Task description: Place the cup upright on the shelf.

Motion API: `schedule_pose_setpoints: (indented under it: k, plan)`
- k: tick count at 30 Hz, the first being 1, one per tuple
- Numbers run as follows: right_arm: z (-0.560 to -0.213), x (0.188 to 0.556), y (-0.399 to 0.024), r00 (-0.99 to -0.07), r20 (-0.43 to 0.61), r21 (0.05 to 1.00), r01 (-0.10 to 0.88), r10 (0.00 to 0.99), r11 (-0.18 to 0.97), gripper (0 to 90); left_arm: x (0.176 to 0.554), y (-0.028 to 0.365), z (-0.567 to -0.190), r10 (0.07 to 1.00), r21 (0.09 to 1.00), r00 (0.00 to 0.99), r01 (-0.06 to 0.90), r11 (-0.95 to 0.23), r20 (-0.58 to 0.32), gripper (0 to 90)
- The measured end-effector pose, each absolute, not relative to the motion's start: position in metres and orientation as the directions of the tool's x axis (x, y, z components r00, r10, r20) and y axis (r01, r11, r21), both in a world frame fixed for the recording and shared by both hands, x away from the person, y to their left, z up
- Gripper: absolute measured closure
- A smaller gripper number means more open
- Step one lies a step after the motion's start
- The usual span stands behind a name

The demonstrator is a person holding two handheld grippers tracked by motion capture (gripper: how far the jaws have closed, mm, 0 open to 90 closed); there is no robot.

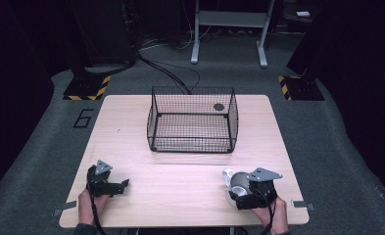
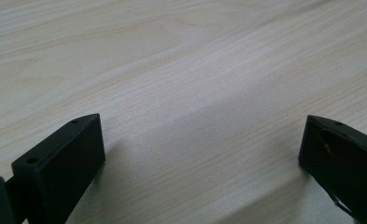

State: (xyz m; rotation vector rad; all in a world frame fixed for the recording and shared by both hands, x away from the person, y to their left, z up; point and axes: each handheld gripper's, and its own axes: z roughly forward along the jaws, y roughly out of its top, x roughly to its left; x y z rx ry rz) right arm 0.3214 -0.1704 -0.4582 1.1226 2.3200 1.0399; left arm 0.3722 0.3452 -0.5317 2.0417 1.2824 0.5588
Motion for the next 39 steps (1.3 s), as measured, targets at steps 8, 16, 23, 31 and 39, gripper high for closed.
schedule_pose_setpoints:
  k: [8,16,23,31,39]
  plan:
    - [-0.461,0.321,-0.172,-0.61,-0.015,0.767,0.501,0.792,0.4,5.4,0.372,0.344,-0.532,0.909,0.72,0.417,0.629,-0.292,0.004,0.2]
    - [-0.448,0.321,-0.173,-0.623,-0.004,0.786,0.481,0.782,0.387,5.6,0.372,0.344,-0.532,0.91,0.725,0.414,0.624,-0.291,0.008,0.3]
    - [-0.431,0.33,-0.174,-0.63,-0.02,0.793,0.462,0.776,0.396,5.6,0.372,0.344,-0.532,0.909,0.72,0.416,0.63,-0.292,0.005,0.3]
    - [-0.418,0.345,-0.166,-0.658,-0.009,0.797,0.449,0.753,0.403,5.7,0.372,0.345,-0.531,0.906,0.716,0.423,0.63,-0.301,0.008,0.3]
    - [-0.404,0.354,-0.163,-0.679,-0.001,0.807,0.433,0.734,0.402,5.7,0.373,0.345,-0.532,0.908,0.722,0.419,0.625,-0.297,0.01,0.3]
